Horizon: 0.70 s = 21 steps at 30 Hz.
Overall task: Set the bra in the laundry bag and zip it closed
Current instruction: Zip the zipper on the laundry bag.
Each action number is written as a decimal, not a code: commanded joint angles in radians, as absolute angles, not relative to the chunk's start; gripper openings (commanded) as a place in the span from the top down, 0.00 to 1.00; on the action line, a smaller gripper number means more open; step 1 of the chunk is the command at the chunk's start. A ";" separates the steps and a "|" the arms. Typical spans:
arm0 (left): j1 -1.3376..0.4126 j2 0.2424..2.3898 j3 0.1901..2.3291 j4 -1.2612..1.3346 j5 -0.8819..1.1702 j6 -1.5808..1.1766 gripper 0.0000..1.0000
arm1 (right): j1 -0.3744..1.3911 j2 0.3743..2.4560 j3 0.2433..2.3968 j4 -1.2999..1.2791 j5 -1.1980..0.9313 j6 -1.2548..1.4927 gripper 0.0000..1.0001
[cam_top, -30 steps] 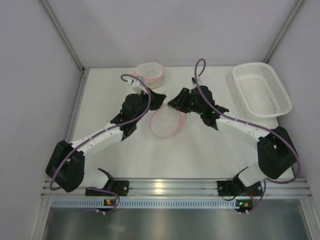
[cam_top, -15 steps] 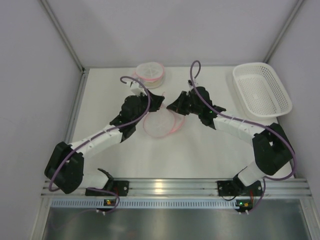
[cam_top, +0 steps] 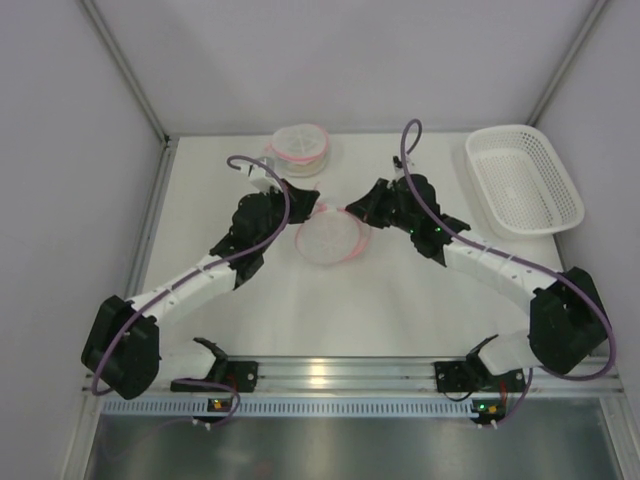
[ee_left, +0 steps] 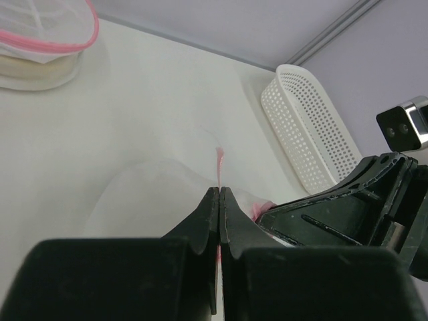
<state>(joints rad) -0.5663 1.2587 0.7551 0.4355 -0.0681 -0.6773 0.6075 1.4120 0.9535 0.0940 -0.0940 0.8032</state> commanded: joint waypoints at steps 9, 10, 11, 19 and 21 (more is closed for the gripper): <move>-0.540 1.193 0.747 0.489 -0.135 -0.663 1.00 | 0.557 1.293 0.842 -0.049 0.032 0.741 1.00; -0.538 1.189 0.753 0.464 -0.147 -0.666 1.00 | 0.554 1.289 0.836 -0.054 0.034 0.741 1.00; -0.537 1.187 0.756 0.448 -0.164 -0.666 1.00 | 0.551 1.275 0.824 -0.057 0.035 0.742 1.00; -0.515 1.114 0.727 0.355 -0.222 -0.687 1.00 | 0.499 1.218 0.796 -0.092 0.025 0.733 1.00; -0.511 1.098 0.718 0.315 -0.219 -0.709 1.00 | 0.488 1.213 0.799 -0.098 0.018 0.718 1.00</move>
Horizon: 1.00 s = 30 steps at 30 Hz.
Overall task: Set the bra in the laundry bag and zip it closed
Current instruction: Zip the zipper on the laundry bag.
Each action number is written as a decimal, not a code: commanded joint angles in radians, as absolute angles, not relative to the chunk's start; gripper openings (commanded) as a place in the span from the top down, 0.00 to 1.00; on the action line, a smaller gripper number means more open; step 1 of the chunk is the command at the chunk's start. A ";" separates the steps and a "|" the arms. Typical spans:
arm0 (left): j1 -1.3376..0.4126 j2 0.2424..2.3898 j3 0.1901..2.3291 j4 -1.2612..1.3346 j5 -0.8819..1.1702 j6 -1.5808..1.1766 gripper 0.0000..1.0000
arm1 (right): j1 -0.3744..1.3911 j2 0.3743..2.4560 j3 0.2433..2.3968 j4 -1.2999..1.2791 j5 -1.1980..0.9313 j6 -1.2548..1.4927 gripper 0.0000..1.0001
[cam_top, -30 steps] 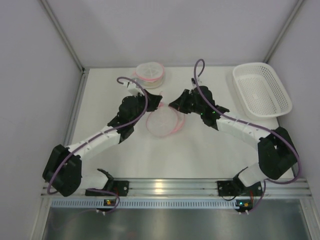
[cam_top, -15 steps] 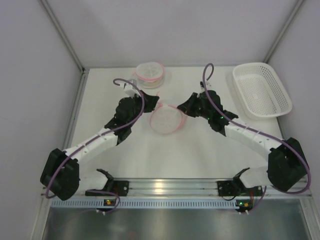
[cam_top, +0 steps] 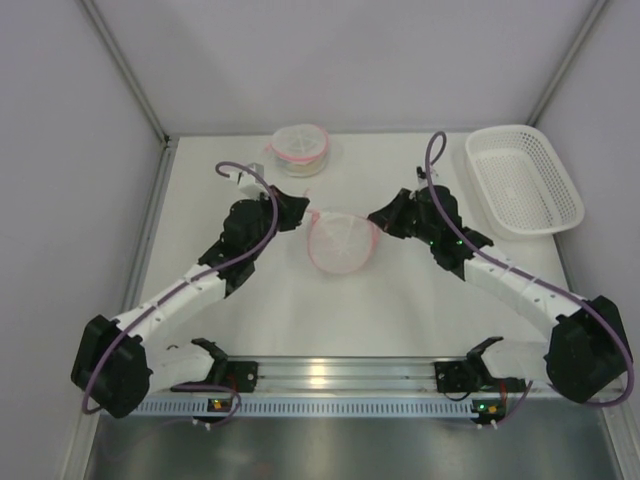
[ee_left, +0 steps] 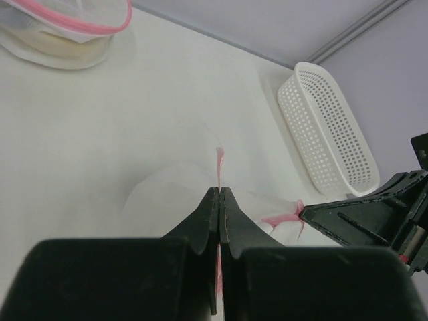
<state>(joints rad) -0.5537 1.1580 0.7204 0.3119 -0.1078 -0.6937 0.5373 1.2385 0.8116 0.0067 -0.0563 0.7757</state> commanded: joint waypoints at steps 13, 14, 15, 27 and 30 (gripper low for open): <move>-0.511 0.945 0.742 0.213 0.124 -0.330 0.03 | 0.482 1.290 0.897 -0.057 -0.244 0.529 1.00; -0.509 0.951 0.793 0.189 0.176 -0.261 0.02 | 0.482 1.299 0.906 -0.076 -0.251 0.499 1.00; -0.509 0.965 0.822 0.129 0.228 -0.229 0.02 | 0.482 1.302 0.916 -0.084 -0.250 0.488 1.00; -0.528 1.384 1.054 0.005 0.785 -0.009 0.04 | 0.480 1.299 1.014 -0.136 -0.334 0.426 1.00; -0.564 1.434 1.074 -0.026 0.792 0.037 0.05 | 0.482 1.308 1.037 -0.143 -0.354 0.433 1.00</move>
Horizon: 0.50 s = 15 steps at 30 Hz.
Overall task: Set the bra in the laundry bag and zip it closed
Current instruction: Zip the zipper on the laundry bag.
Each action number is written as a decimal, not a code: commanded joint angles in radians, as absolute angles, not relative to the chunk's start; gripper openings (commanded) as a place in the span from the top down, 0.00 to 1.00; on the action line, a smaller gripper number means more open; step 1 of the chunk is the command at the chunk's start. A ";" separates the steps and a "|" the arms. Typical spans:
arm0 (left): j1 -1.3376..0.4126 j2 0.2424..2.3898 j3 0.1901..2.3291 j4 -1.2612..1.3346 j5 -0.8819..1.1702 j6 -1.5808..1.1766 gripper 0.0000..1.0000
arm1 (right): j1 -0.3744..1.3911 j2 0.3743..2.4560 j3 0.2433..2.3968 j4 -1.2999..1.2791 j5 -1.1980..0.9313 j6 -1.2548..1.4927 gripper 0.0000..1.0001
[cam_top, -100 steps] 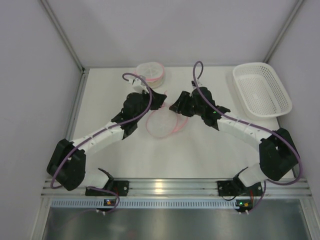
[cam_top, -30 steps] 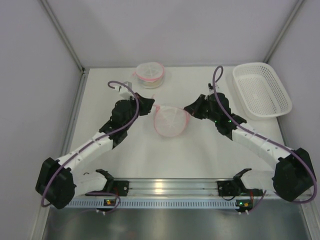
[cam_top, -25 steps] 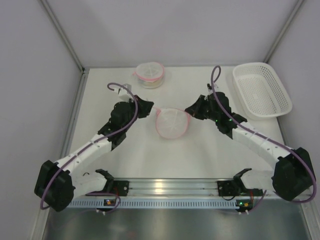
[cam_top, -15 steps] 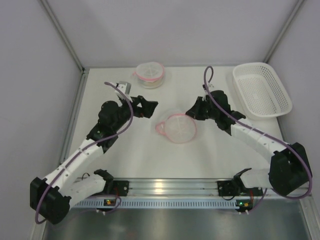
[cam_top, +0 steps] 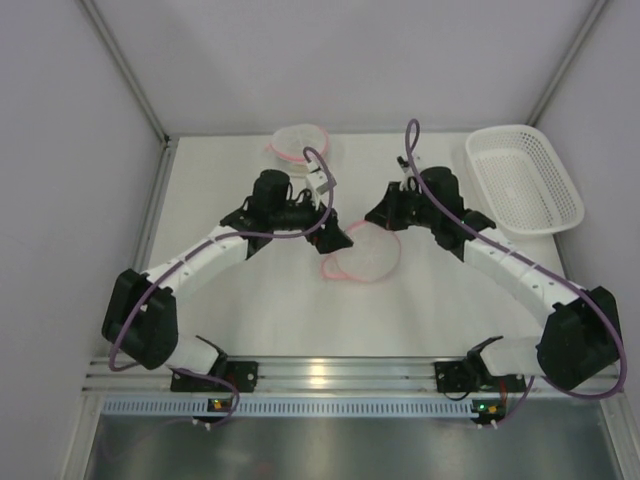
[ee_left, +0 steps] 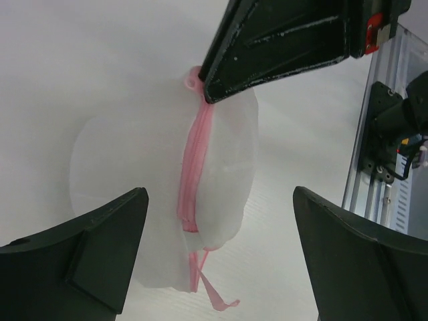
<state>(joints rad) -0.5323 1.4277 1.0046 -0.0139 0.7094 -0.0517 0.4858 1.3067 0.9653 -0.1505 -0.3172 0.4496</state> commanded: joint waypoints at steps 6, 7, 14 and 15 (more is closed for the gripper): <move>-0.598 1.506 1.078 -0.028 0.755 0.060 0.10 | 0.480 1.331 1.035 -0.127 -0.402 0.460 1.00; -0.604 1.515 1.084 -0.026 0.744 0.060 0.11 | 0.482 1.331 1.032 -0.120 -0.414 0.465 1.00; -0.612 1.562 1.098 -0.009 0.679 0.061 0.28 | 0.482 1.312 1.008 -0.091 -0.426 0.489 1.00; -0.612 1.565 1.100 -0.009 0.683 0.060 0.35 | 0.482 1.310 1.005 -0.092 -0.425 0.488 1.00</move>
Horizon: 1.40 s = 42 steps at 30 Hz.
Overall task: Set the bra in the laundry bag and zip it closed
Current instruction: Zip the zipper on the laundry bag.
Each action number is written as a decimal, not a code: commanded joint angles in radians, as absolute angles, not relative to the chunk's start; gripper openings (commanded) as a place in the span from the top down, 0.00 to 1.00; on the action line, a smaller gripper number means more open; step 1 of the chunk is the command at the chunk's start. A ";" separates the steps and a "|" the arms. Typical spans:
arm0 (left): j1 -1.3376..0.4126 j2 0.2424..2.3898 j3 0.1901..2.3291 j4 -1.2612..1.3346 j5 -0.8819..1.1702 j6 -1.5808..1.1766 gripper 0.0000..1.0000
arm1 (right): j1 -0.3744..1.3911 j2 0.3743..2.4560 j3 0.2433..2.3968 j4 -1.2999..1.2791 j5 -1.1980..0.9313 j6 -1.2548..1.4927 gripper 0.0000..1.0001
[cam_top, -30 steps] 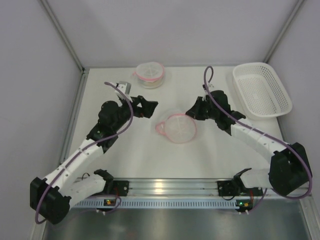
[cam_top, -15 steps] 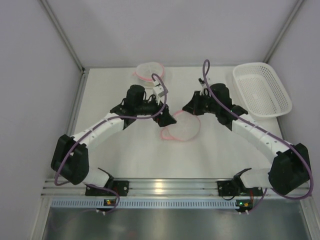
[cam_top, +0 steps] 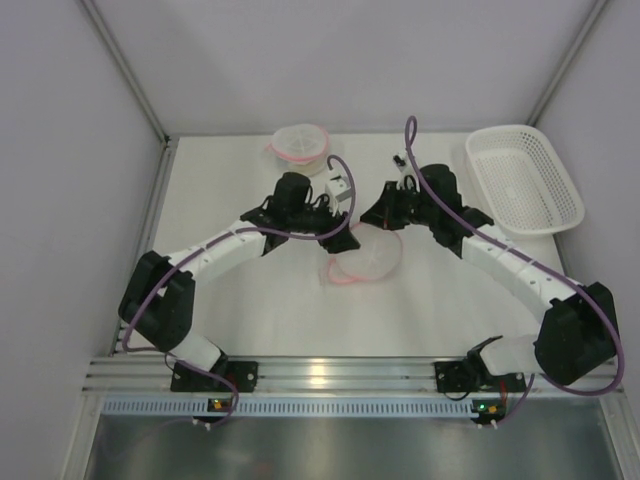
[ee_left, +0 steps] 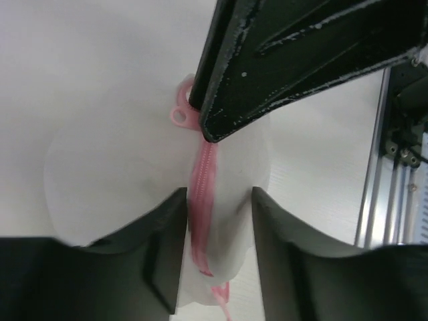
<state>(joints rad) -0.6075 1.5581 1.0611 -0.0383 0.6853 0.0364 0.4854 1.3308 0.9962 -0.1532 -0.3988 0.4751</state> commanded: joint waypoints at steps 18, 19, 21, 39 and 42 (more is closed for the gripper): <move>-0.614 1.568 1.112 -0.038 0.755 0.048 1.00 | 0.479 1.201 1.097 -0.363 -0.209 0.448 0.45; -0.617 1.565 1.106 -0.040 0.752 0.049 1.00 | 0.479 1.203 1.098 -0.359 -0.218 0.449 0.44; -0.620 1.565 1.106 -0.044 0.747 0.052 1.00 | 0.479 1.209 1.089 -0.327 -0.253 0.449 0.43; -0.643 1.571 1.112 -0.089 0.752 0.090 1.00 | 0.515 1.358 1.124 -0.250 -0.431 0.252 0.47; -0.644 1.569 1.112 -0.087 0.755 0.095 1.00 | 0.515 1.365 1.100 -0.221 -0.460 0.276 0.48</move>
